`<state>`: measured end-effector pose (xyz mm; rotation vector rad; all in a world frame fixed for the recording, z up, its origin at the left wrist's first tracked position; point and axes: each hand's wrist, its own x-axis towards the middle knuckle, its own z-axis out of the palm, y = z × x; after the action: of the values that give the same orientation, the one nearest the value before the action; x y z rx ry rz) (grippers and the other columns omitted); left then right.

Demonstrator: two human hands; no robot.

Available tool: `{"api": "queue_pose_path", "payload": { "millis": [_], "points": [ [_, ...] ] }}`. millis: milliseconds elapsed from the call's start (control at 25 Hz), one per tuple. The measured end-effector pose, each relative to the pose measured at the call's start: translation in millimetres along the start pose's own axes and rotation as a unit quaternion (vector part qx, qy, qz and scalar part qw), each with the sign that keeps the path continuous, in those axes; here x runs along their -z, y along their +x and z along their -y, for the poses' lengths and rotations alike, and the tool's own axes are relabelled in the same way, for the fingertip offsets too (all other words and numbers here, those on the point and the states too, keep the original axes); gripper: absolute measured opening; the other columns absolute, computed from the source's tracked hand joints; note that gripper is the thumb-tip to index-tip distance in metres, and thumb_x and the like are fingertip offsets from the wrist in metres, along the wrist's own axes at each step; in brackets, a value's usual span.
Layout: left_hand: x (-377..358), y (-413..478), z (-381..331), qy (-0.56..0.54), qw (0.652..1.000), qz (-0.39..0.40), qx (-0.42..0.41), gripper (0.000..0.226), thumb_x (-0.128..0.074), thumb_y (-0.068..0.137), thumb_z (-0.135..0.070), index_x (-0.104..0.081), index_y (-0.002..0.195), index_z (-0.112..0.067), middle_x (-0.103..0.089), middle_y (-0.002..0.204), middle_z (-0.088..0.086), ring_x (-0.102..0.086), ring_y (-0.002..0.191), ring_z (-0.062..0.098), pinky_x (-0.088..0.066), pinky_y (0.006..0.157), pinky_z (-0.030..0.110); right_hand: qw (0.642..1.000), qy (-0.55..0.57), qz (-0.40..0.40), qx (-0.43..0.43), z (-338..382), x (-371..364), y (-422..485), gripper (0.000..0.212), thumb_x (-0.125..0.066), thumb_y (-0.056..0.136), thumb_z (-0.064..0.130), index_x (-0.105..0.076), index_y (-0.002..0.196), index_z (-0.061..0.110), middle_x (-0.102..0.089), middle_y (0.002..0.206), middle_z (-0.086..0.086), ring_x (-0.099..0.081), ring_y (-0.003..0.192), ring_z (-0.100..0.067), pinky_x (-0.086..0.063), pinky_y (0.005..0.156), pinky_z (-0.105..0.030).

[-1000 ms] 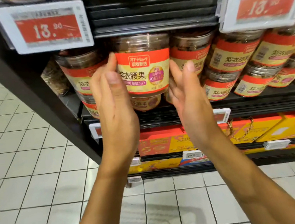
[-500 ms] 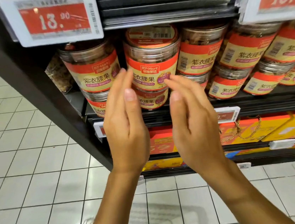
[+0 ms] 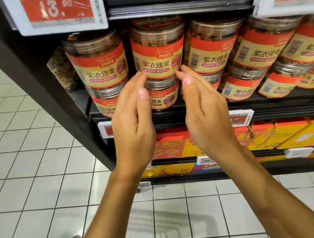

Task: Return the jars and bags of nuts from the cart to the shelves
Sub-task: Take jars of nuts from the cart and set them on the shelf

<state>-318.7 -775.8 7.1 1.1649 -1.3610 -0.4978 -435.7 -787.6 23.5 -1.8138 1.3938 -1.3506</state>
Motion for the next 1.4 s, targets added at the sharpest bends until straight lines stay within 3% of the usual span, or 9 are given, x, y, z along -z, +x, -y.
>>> {"api": "queue_pose_path", "payload": {
  "millis": [160,320,440,520,640,920,1160,1280,1400],
  "points": [
    [31,-37,-34,-0.020,0.993,-0.045,0.104,0.032,-0.038,0.096,-0.032,-0.060,0.116,-0.019,-0.066,0.109,0.000,-0.062,0.106,0.011,-0.047,0.093,0.027,0.999,0.023,0.034,0.003,27,25,-19,0.042,-0.031,0.097,0.025,-0.059,0.120,0.004,-0.057,0.118,0.002,-0.053,0.117,-0.012,-0.043,0.101,-0.031],
    [80,-94,-93,-0.047,0.964,-0.089,0.246,0.024,-0.039,0.100,-0.017,-0.063,0.098,-0.020,-0.066,0.082,-0.001,-0.066,0.078,0.013,-0.051,0.077,0.022,0.978,0.045,0.202,-0.020,77,54,-59,0.037,-0.035,0.096,0.030,-0.061,0.115,0.013,-0.061,0.107,0.006,-0.060,0.095,0.001,-0.044,0.083,-0.012],
    [118,-156,-151,-0.035,0.931,-0.161,0.325,0.026,-0.038,0.100,-0.012,-0.064,0.096,-0.014,-0.065,0.077,0.004,-0.064,0.071,0.011,-0.054,0.075,0.023,0.920,0.123,0.364,-0.072,116,68,-100,0.021,-0.041,0.098,0.027,-0.061,0.105,0.025,-0.067,0.095,0.014,-0.064,0.084,0.002,-0.047,0.076,-0.011],
    [143,-200,-187,-0.033,0.907,-0.221,0.357,0.025,-0.039,0.099,-0.010,-0.063,0.099,-0.006,-0.064,0.075,0.006,-0.063,0.067,0.008,-0.052,0.076,0.027,0.894,0.163,0.409,-0.082,137,66,-127,0.021,-0.041,0.099,0.020,-0.062,0.101,0.025,-0.069,0.091,0.011,-0.066,0.083,-0.003,-0.049,0.075,-0.013],
    [176,-268,-226,-0.019,0.859,-0.333,0.388,0.024,-0.040,0.098,-0.005,-0.061,0.102,0.005,-0.062,0.074,0.009,-0.059,0.061,0.004,-0.050,0.067,0.014,0.850,0.198,0.479,-0.093,161,45,-181,0.026,-0.040,0.097,0.026,-0.065,0.093,0.029,-0.072,0.086,0.005,-0.068,0.082,-0.013,-0.049,0.075,-0.020],
    [253,-383,-270,-0.045,0.737,-0.544,0.398,0.020,-0.042,0.096,-0.001,-0.061,0.096,0.004,-0.060,0.072,0.010,-0.058,0.057,0.006,-0.046,0.059,0.010,0.692,0.164,0.703,0.021,224,-23,-306,0.028,-0.040,0.086,0.050,-0.067,0.093,0.050,-0.071,0.092,0.016,-0.069,0.083,-0.009,-0.055,0.081,-0.029],
    [375,-432,-284,-0.062,0.741,-0.541,0.394,0.022,-0.044,0.095,-0.005,-0.065,0.087,-0.010,-0.067,0.063,-0.008,-0.061,0.059,0.000,-0.048,0.062,0.010,0.688,0.180,0.703,0.005,311,-107,-378,0.029,-0.042,0.091,0.041,-0.069,0.095,0.034,-0.073,0.092,0.012,-0.068,0.089,-0.009,-0.053,0.082,-0.024],
    [466,-445,-280,-0.028,0.750,-0.513,0.418,0.018,-0.047,0.095,-0.010,-0.064,0.089,-0.010,-0.067,0.071,-0.004,-0.061,0.060,0.000,-0.046,0.057,0.009,0.664,0.100,0.741,0.006,353,-173,-404,0.025,-0.041,0.093,0.045,-0.065,0.094,0.041,-0.070,0.092,0.011,-0.065,0.087,-0.007,-0.052,0.075,-0.026],
    [542,-463,-235,0.013,0.705,-0.505,0.498,0.014,-0.048,0.095,-0.011,-0.061,0.090,-0.007,-0.064,0.065,-0.005,-0.056,0.055,0.003,-0.045,0.058,0.017,0.649,-0.028,0.759,-0.040,349,-253,-437,0.028,-0.040,0.099,0.030,-0.064,0.086,0.023,-0.064,0.079,-0.003,-0.056,0.068,-0.010,-0.044,0.065,-0.027]
  ]
}}
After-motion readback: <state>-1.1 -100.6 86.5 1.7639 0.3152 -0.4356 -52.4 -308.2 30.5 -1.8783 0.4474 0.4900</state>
